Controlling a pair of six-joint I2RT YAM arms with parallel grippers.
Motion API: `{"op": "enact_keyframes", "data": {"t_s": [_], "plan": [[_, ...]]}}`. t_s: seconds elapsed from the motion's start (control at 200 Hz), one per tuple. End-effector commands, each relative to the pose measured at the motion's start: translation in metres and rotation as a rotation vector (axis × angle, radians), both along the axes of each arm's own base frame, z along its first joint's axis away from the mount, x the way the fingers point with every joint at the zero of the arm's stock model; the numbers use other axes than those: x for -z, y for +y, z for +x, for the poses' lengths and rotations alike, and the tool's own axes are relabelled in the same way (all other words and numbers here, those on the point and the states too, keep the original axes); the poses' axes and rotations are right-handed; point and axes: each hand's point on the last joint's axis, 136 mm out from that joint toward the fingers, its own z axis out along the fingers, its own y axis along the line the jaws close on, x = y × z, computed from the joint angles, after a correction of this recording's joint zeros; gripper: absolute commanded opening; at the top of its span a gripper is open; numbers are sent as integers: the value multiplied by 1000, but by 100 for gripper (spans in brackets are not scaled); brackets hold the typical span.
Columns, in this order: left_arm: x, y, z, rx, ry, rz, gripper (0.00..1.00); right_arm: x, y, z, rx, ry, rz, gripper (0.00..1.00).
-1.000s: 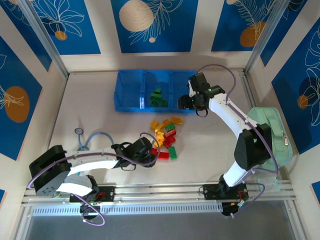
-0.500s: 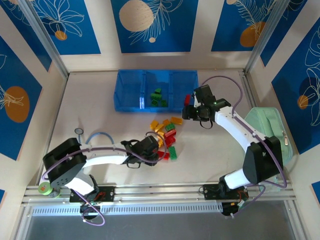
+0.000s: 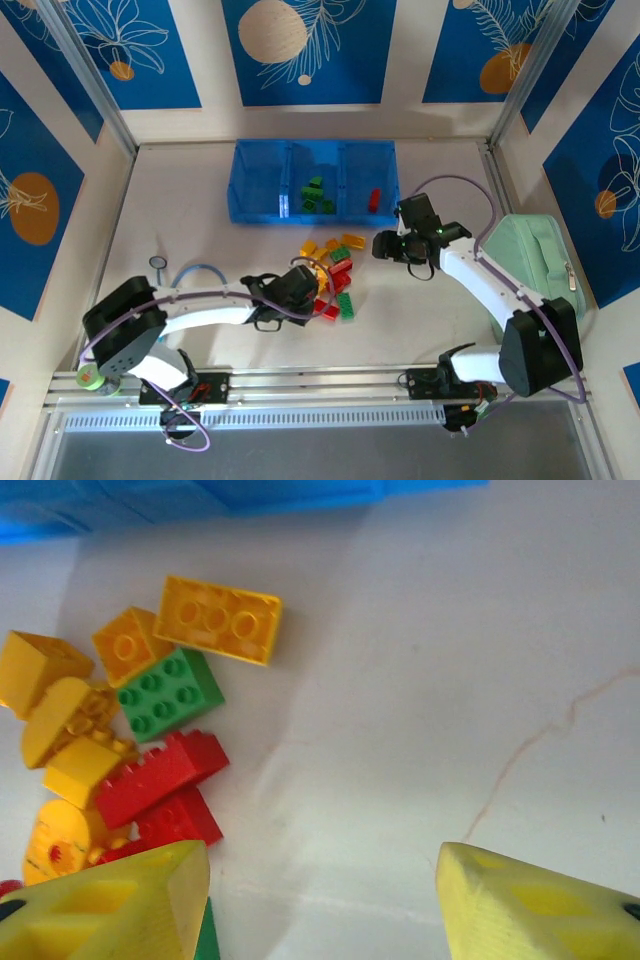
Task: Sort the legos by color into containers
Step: Pick up the lego from the middle-left of the table, then place the lego in the container.
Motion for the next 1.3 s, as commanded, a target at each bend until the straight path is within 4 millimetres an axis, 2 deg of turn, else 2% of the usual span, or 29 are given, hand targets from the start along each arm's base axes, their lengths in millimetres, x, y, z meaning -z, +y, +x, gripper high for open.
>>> {"op": "enact_keyframes", "data": {"t_s": [0.0, 0.105, 0.32, 0.445, 0.585, 0.705, 0.825, 0.845, 0.871, 0.996, 1.166, 1.241, 1.296], "plan": [[-48, -9, 19, 9, -88, -82, 33, 3, -1, -9, 34, 1, 45, 62], [-72, -12, 30, 15, -118, -122, 33, 12, -1, -19, 45, 14, 69, 62], [-101, -22, 60, 17, -142, -204, 33, 23, -3, -39, 57, 39, 82, 62], [-119, -39, 88, 48, -197, -193, 32, 27, -8, -48, 85, 40, 83, 61], [-138, -71, 126, 99, -251, -176, 32, 33, -12, -56, 125, 57, 95, 61], [-137, -98, 162, 117, -240, -180, 32, 33, -7, -60, 115, 63, 108, 61], [-132, -117, 193, 117, -232, -178, 32, 30, -2, -65, 97, 52, 103, 61], [-125, -118, 196, 119, -221, -162, 32, 29, -1, -66, 95, 51, 103, 61], [-129, -123, 203, 121, -232, -167, 32, 29, 1, -67, 91, 48, 105, 61], [-117, -140, 224, 139, -220, -132, 32, 31, 3, -73, 84, 49, 102, 60], [-107, -150, 249, 132, -220, -98, 33, 31, 0, -77, 88, 45, 95, 60], [-105, -150, 258, 119, -222, -90, 43, 30, 0, -78, 82, 41, 97, 61], [-109, -149, 262, 113, -223, -91, 58, 28, 0, -79, 79, 36, 96, 61]]}}
